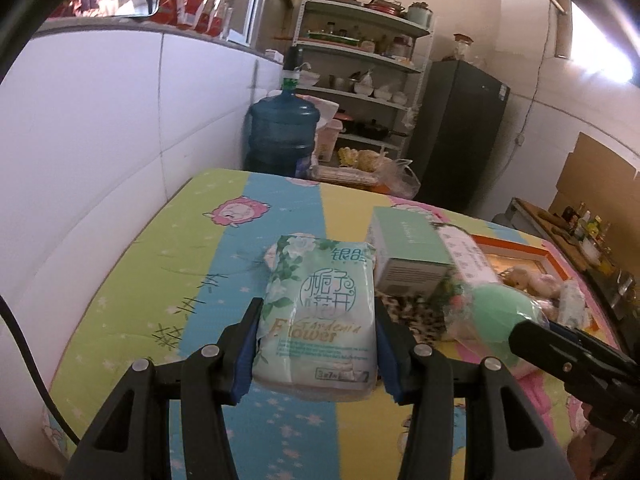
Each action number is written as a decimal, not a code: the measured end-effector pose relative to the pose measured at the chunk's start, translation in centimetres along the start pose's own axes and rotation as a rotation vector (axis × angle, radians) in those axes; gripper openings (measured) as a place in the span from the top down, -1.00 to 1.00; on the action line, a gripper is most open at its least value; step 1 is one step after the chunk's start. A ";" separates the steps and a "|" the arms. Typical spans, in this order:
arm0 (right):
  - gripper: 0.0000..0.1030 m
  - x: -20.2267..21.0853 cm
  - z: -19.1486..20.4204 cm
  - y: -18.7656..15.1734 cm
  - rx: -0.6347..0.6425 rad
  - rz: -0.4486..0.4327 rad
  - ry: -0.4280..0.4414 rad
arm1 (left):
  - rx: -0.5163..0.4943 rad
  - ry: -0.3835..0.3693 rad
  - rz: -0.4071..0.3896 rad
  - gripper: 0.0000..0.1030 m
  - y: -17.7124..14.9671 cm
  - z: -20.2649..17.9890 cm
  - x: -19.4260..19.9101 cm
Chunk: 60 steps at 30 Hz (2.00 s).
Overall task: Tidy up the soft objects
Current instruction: 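Carry the tissue pack with left tool while right tool carries the green ball over the box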
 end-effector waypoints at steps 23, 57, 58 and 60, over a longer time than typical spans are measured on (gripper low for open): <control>0.12 6.4 -6.5 1.4 -0.050 -0.086 -0.100 | -0.064 -0.074 -0.020 0.01 -0.9 -9.4 0.9; 0.12 14.2 -18.8 3.1 -0.138 -0.185 -0.260 | -0.145 -0.260 0.033 0.01 -2.9 -23.7 -2.5; 0.12 14.3 -19.2 3.3 -0.139 -0.188 -0.265 | -0.148 -0.263 0.036 0.01 -2.9 -24.1 -2.7; 0.12 14.5 -19.9 3.6 -0.141 -0.194 -0.271 | -0.153 -0.272 0.040 0.01 -2.9 -25.1 -3.1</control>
Point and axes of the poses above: each gripper's, at about its wrist camera, not at the fingertips, and x roughly against the way its jaws point, z to its left, y to its top, the point moved 8 cm from there along -x, roughly the way its jaws point, and after that the axes turned 15 degrees about -z, right-handed, at the moved point
